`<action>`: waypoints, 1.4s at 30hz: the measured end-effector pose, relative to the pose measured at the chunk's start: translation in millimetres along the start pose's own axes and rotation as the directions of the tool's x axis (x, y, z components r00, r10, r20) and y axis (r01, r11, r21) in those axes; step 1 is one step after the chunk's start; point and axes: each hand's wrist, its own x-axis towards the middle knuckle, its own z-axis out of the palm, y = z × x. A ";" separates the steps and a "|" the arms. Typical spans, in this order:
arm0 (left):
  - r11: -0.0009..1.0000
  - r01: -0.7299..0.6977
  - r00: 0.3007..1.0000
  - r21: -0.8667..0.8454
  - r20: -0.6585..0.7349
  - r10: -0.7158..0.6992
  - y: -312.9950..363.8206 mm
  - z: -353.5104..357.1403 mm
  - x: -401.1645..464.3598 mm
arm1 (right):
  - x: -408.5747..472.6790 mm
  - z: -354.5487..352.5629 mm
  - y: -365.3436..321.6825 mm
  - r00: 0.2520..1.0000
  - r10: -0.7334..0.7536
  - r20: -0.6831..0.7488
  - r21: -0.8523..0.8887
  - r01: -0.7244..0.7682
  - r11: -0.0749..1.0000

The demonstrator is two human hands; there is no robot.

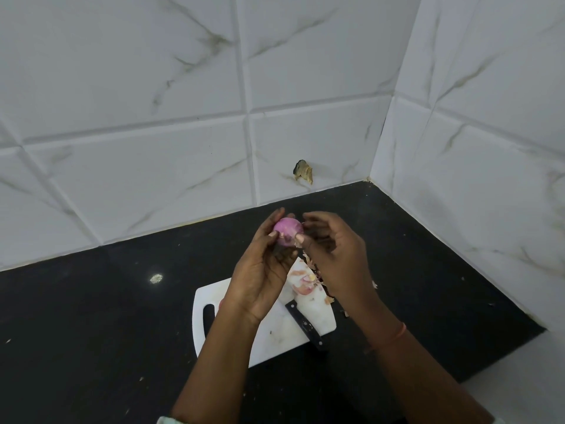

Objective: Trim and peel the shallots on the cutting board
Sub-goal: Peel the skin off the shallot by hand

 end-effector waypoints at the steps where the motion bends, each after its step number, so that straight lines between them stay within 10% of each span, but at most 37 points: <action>1: 1.000 -0.010 1.000 0.019 0.002 0.010 1.2 1.1 -0.6 | 0.2 -0.1 0.7 1.000 0.000 -0.018 0.007 0.000 1.000; 19: 0.997 0.036 0.990 0.069 -0.138 -0.026 -2.2 1.0 1.0 | 4.4 -3.0 -1.2 0.989 -0.122 0.089 -0.225 0.139 0.964; 27: 0.994 0.083 0.985 -0.070 -0.145 -0.092 -1.5 0.7 0.5 | 5.7 -11.3 5.3 0.966 0.243 -0.082 0.052 -0.240 0.969; 34: 0.994 0.087 0.972 -0.058 -0.212 -0.098 -4.8 -1.5 3.5 | 10.3 -25.7 19.8 0.981 0.037 -0.192 -0.228 -0.081 0.970; 42: 0.999 0.041 0.990 -0.023 -0.135 -0.044 -6.0 3.9 2.6 | 0.0 -6.1 2.7 0.979 -0.135 0.153 -0.082 0.149 0.985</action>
